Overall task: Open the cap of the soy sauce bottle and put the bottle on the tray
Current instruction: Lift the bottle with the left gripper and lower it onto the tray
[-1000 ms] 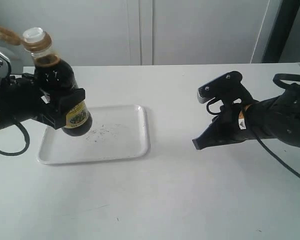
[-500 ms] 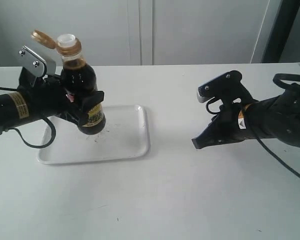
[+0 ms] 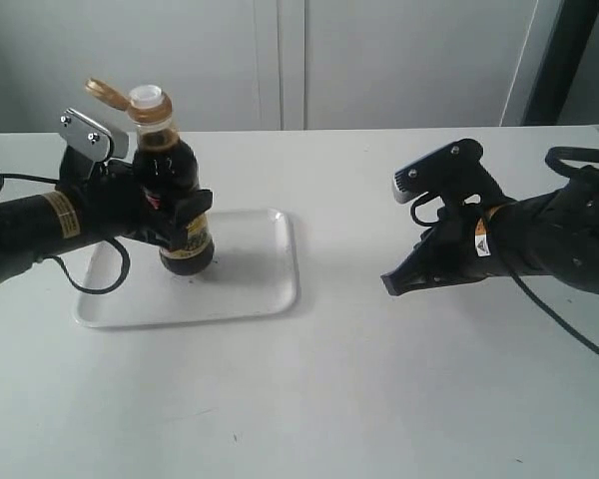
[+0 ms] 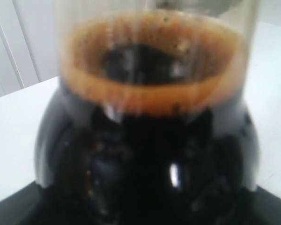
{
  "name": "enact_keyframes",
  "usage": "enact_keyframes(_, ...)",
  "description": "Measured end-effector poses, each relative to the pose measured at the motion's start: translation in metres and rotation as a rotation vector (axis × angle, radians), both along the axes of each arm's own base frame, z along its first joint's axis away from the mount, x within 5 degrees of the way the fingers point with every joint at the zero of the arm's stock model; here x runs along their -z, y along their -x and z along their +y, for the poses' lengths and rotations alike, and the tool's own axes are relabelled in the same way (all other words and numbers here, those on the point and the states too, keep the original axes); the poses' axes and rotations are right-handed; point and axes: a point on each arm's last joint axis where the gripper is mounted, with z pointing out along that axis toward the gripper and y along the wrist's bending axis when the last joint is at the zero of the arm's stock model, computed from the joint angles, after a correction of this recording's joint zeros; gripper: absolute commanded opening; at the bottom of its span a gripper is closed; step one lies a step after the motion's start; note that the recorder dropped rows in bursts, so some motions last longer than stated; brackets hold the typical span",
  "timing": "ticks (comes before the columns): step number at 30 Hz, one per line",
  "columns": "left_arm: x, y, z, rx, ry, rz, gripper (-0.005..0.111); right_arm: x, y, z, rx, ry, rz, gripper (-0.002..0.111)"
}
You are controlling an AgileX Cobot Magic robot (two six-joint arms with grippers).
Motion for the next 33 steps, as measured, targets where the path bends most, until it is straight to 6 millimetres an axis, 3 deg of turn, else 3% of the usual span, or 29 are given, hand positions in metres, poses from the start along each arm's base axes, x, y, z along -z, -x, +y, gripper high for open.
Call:
enact_keyframes(14, 0.018, -0.01, -0.003, -0.008, 0.045, 0.004, 0.0, 0.0, 0.0, 0.0, 0.001, -0.002, -0.001, 0.0)
enact_keyframes(16, 0.018, -0.01, -0.003, -0.004, 0.044, 0.002, 0.013, 0.0, 0.0, 0.0, 0.001, -0.002, -0.001, 0.0)
enact_keyframes(19, 0.018, -0.01, -0.003, -0.004, 0.044, 0.002, 0.061, 0.0, 0.0, 0.0, 0.001, -0.002, -0.001, 0.0)
enact_keyframes(20, 0.018, -0.01, -0.003, -0.004, 0.044, 0.002, 0.084, 0.0, 0.0, 0.0, 0.001, -0.002, -0.001, 0.0)
enact_keyframes(22, 0.018, -0.01, -0.003, -0.002, 0.048, -0.001, 0.099, 0.0, 0.0, 0.0, 0.001, -0.002, -0.001, 0.0)
enact_keyframes(24, 0.016, -0.01, -0.004, 0.0, 0.065, -0.003, 0.105, 0.0, 0.0, 0.0, 0.001, -0.002, -0.001, 0.0)
enact_keyframes(33, 0.015, -0.014, 0.003, -0.024, 0.099, 0.019, 0.105, 0.0, 0.0, 0.0, 0.001, -0.002, -0.001, 0.0)
